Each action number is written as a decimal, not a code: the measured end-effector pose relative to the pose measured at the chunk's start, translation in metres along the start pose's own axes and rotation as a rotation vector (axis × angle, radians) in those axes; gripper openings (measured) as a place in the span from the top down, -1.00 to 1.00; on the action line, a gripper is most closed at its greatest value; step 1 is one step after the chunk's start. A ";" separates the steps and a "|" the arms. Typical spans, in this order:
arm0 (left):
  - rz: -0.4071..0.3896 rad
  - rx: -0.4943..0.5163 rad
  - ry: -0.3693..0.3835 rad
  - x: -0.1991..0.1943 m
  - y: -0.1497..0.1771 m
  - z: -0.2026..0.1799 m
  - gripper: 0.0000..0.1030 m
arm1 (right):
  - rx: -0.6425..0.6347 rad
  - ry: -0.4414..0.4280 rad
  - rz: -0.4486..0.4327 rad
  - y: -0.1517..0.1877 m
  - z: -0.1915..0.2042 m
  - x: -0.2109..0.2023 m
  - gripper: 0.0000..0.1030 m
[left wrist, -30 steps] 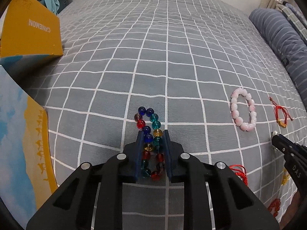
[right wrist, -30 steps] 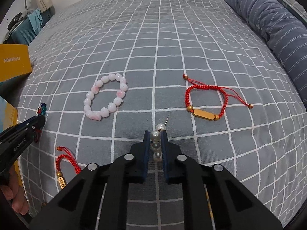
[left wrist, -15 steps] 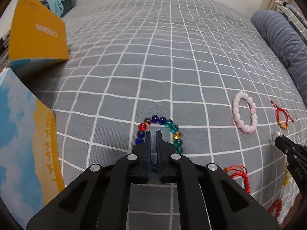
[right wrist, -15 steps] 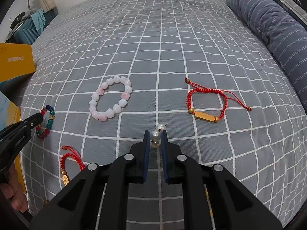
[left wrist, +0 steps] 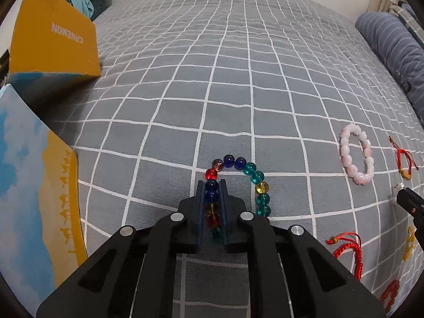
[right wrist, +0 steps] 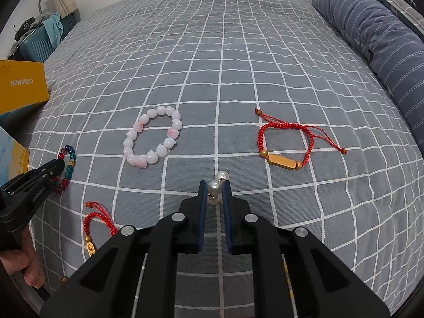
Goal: Organize jewelry
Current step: 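Carry the bead bracelet and pearl pendant with both tools into the white box, then open both tools to drop the bracelet and pendant in the box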
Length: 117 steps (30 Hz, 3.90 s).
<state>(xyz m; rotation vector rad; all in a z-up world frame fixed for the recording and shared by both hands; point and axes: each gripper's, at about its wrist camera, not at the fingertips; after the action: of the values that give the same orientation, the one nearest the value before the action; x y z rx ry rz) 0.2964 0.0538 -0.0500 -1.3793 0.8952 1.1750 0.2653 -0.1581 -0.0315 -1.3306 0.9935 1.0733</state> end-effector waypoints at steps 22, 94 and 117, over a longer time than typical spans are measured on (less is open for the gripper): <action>-0.123 0.027 0.094 -0.075 0.023 0.000 0.82 | 0.005 -0.005 -0.057 0.006 0.001 -0.037 0.79; -0.206 -0.342 -0.011 -0.177 0.189 0.315 0.82 | -0.453 -0.142 -0.135 0.120 0.387 -0.111 0.79; -0.146 -0.384 -0.032 -0.159 0.181 0.326 -0.12 | -0.405 -0.141 -0.101 0.114 0.380 -0.100 -0.34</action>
<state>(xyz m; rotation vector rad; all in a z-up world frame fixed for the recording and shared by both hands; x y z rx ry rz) 0.0303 0.3325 0.0760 -1.6961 0.5516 1.2956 0.1124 0.2141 0.0446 -1.5848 0.6162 1.3159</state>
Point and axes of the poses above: each gripper's, at about its wrist camera, not at the fingertips, and x roughly the way its jaws point, z to its left, y to its underside, and after that the axes turned 15 degrees about z, right-handed
